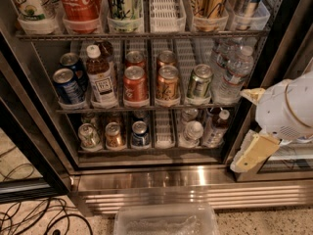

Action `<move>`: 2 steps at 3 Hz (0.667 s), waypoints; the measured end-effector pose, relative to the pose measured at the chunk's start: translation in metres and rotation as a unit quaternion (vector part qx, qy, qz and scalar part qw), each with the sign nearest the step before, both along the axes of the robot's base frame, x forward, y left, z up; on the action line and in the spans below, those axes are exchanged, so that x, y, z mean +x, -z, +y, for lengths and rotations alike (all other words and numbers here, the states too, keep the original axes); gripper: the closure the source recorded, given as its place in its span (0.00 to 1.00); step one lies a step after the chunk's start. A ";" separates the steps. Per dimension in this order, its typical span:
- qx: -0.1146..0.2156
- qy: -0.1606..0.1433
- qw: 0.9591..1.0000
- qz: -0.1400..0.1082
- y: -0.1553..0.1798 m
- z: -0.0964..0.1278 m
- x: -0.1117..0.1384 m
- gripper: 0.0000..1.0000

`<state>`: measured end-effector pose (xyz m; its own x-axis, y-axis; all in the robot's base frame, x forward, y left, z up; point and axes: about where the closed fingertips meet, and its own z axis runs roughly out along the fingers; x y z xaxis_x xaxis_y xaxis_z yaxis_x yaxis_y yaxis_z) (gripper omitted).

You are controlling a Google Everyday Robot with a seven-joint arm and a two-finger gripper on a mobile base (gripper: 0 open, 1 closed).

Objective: Pick green can from middle shelf of fridge

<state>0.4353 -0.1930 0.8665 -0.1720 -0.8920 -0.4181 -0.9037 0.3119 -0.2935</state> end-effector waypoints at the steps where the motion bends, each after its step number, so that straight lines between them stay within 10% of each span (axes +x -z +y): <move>1: 0.003 0.007 1.000 -0.027 -0.005 0.001 0.012 0.00; 2: 0.003 0.007 1.000 -0.027 -0.005 0.001 0.012 0.00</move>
Offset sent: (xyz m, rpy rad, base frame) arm 0.0120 0.0009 0.0052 0.0055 -0.0531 -0.0142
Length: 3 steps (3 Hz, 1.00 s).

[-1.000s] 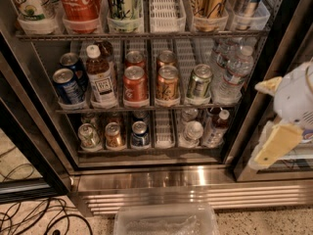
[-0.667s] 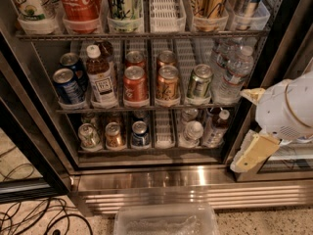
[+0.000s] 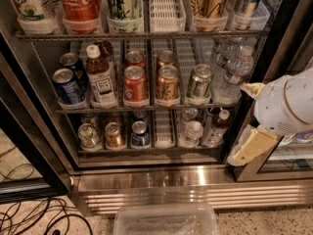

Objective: Pick green can from middle shelf of fridge

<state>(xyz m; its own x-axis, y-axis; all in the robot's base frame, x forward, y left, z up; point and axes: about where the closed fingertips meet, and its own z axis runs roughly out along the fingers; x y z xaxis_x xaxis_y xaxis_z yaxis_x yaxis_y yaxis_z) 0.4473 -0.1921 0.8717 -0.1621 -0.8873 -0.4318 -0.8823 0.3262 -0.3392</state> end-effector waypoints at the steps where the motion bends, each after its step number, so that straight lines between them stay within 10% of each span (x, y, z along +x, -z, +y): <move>1: 0.026 0.013 1.000 -0.010 0.014 0.005 0.002 0.00; 3: 0.136 0.103 0.984 -0.051 0.052 0.035 0.001 0.00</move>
Offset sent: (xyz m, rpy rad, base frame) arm 0.0435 0.0106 -0.0508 0.3390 -0.2564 -0.2584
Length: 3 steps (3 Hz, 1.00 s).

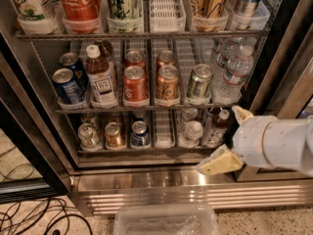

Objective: Pick green can from middle shelf of fridge

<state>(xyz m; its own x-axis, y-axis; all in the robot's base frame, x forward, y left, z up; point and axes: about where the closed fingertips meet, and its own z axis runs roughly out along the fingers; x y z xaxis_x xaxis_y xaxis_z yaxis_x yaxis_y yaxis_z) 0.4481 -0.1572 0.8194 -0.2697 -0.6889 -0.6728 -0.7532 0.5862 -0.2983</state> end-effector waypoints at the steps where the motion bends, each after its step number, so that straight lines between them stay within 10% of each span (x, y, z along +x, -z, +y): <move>1: 0.047 0.054 0.997 -0.033 -0.001 0.021 0.004 0.00; 3: 0.107 0.152 0.973 -0.138 -0.035 0.023 0.045 0.00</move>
Offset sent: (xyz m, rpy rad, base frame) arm 0.0477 0.0143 0.0409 0.2322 -0.3922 -0.4357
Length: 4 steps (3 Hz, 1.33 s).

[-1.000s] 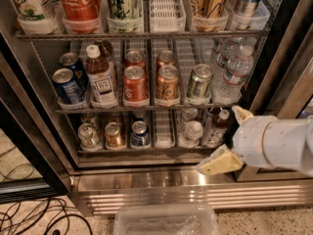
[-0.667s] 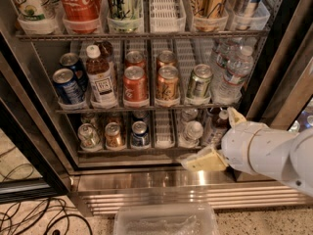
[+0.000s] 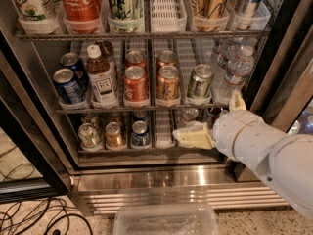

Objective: Pick green can from middle shelf of fridge

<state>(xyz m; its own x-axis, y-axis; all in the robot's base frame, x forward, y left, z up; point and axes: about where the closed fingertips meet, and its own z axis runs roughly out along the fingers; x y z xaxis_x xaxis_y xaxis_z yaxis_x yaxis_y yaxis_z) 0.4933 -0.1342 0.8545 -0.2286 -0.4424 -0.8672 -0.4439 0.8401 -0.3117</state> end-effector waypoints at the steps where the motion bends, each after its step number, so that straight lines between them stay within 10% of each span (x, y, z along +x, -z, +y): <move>1: 0.029 0.044 0.998 -0.040 -0.009 -0.018 0.018 0.00; 4: 0.070 0.081 0.991 -0.085 0.000 -0.024 0.038 0.00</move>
Offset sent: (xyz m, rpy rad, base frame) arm 0.0316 -0.0539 -0.0136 0.1503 -0.1691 -0.2289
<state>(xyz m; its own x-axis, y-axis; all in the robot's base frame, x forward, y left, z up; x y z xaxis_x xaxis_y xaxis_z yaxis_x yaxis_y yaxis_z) 0.5317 -0.1579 0.8542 -0.1326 -0.2840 -0.9496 -0.2512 0.9364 -0.2450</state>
